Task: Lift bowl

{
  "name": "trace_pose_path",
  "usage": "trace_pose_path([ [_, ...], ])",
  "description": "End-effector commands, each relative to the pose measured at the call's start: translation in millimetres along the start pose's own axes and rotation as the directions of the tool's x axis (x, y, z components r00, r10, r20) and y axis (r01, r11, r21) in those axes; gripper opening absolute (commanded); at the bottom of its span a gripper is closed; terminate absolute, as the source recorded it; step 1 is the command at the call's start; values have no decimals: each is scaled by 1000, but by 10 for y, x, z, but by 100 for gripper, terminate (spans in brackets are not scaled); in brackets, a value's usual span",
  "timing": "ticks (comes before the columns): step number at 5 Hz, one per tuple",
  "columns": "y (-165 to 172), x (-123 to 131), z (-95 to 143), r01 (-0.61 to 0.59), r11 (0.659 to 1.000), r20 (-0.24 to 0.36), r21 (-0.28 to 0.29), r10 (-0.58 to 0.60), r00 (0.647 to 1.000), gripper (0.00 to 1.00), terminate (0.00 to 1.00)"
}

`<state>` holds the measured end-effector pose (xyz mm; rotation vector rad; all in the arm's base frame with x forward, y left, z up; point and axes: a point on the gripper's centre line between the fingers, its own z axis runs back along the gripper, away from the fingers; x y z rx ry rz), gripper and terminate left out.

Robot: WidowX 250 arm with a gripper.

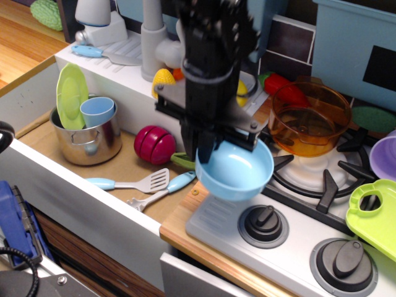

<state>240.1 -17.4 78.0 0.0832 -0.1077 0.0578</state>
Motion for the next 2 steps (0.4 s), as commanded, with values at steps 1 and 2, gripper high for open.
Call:
trace_pose_path([
  [1,32,93,380,5,999,24,43,-7,1000,0,0],
  [2,45,104,509,21,996,35,81,-24,999,0,100],
])
